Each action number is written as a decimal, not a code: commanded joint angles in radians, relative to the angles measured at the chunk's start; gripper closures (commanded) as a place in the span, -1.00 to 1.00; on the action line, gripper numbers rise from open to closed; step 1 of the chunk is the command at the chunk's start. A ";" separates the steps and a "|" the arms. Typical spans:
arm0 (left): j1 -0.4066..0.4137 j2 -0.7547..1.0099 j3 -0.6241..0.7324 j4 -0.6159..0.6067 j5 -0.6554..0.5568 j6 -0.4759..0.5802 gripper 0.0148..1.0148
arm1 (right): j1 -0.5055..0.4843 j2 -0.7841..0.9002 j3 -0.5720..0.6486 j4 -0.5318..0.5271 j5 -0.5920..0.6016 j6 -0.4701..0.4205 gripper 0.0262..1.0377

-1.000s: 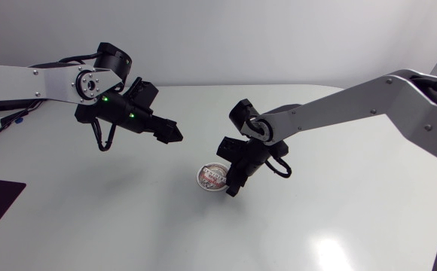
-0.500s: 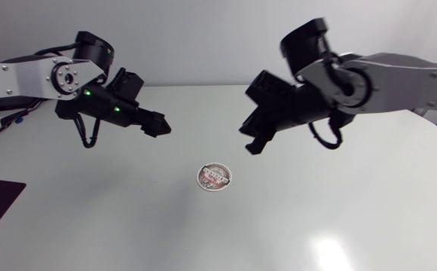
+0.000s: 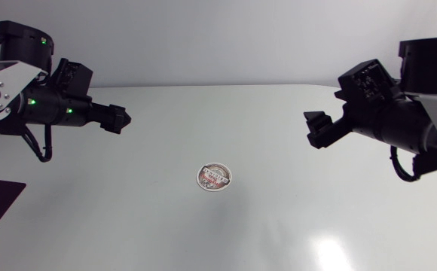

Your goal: Turn the coaster over.

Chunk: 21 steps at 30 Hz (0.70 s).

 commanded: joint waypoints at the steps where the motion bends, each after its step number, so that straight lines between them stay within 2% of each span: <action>1: 0.024 -0.079 -0.083 0.040 -0.017 -0.041 -0.93 | -0.025 -0.058 -0.071 0.016 0.021 0.021 -0.93; 5: 0.015 -0.188 -0.192 0.129 -0.112 -0.066 -0.93 | -0.065 -0.145 -0.116 -0.001 0.076 0.030 -0.93; 10: -0.003 -0.254 -0.251 0.132 -0.192 -0.069 -0.86 | -0.081 -0.208 -0.172 -0.025 0.163 0.016 -0.93; 13: 0.026 -0.305 -0.276 0.134 -0.198 -0.121 -0.93 | -0.089 -0.274 -0.223 -0.027 0.197 -0.007 -0.93; 16: 0.030 -0.360 -0.294 0.132 -0.199 -0.121 -0.93 | -0.098 -0.371 -0.246 -0.047 0.209 -0.022 -0.93; 21: 0.038 -0.435 -0.331 0.114 -0.201 -0.118 -0.93 | -0.086 -0.423 -0.248 -0.102 0.217 -0.005 -0.93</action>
